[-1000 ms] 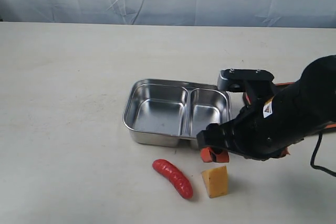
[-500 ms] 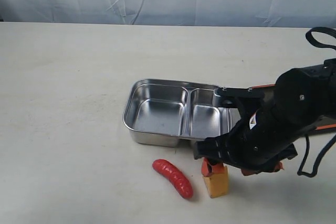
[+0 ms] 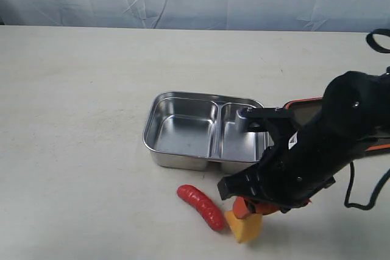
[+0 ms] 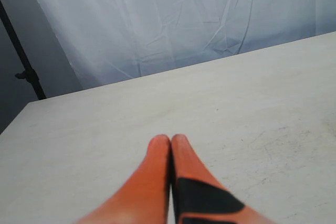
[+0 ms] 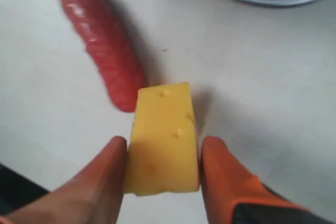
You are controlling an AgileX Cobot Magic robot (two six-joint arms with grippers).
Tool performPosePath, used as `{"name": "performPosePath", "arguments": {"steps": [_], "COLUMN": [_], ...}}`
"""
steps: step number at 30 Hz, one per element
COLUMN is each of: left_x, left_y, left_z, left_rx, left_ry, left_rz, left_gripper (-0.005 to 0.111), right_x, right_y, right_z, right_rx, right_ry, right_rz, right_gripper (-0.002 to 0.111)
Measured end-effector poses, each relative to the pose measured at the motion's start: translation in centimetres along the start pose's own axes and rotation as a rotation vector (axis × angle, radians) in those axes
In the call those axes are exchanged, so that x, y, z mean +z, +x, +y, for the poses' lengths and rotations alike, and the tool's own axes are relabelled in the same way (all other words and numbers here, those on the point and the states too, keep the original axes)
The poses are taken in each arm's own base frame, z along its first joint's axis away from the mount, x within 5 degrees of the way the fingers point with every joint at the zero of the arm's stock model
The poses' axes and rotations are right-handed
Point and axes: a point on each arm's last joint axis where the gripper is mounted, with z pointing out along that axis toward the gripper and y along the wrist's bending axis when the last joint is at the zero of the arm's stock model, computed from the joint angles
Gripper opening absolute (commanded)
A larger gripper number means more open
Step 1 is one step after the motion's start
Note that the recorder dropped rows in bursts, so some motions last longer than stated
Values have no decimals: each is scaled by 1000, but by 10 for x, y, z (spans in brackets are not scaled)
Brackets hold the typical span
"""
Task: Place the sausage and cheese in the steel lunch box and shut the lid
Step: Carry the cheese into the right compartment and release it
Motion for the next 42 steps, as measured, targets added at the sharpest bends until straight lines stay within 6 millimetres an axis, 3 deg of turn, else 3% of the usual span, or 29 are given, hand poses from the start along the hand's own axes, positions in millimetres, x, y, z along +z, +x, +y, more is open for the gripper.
{"name": "performPosePath", "arguments": {"steps": [5, 8, 11, 15, 19, 25, 33, 35, 40, 42], "left_x": [0, 0, 0, 0, 0, 0, 0, 0, 0, 0], "left_y": [0, 0, 0, 0, 0, 0, 0, 0, 0, 0], "left_z": [0, 0, 0, 0, 0, 0, 0, 0, 0, 0], "left_rx": [0, 0, 0, 0, 0, 0, 0, 0, 0, 0], "left_ry": [0, 0, 0, 0, 0, 0, 0, 0, 0, 0], "left_rz": [0, 0, 0, 0, 0, 0, 0, 0, 0, 0], "left_gripper": [0, 0, 0, 0, 0, 0, 0, 0, 0, 0], "right_x": [-44, -73, -89, -78, -51, -17, -12, -13, -13, -13], "right_y": [3, -8, -23, -46, -66, -79, -84, -84, -84, -83], "right_z": [18, 29, 32, 28, 22, 9, 4, 4, 2, 2], "right_rx": [-71, -126, -170, -227, -232, -194, -152, -156, -164, -164], "right_ry": [-92, -110, -57, 64, 127, 217, 255, 259, 273, 277], "right_rz": [-155, -303, -403, -388, -328, -253, -276, -277, -265, -258], "right_gripper": [-1, -1, -1, -1, -1, -1, -1, 7, 51, 56]}}
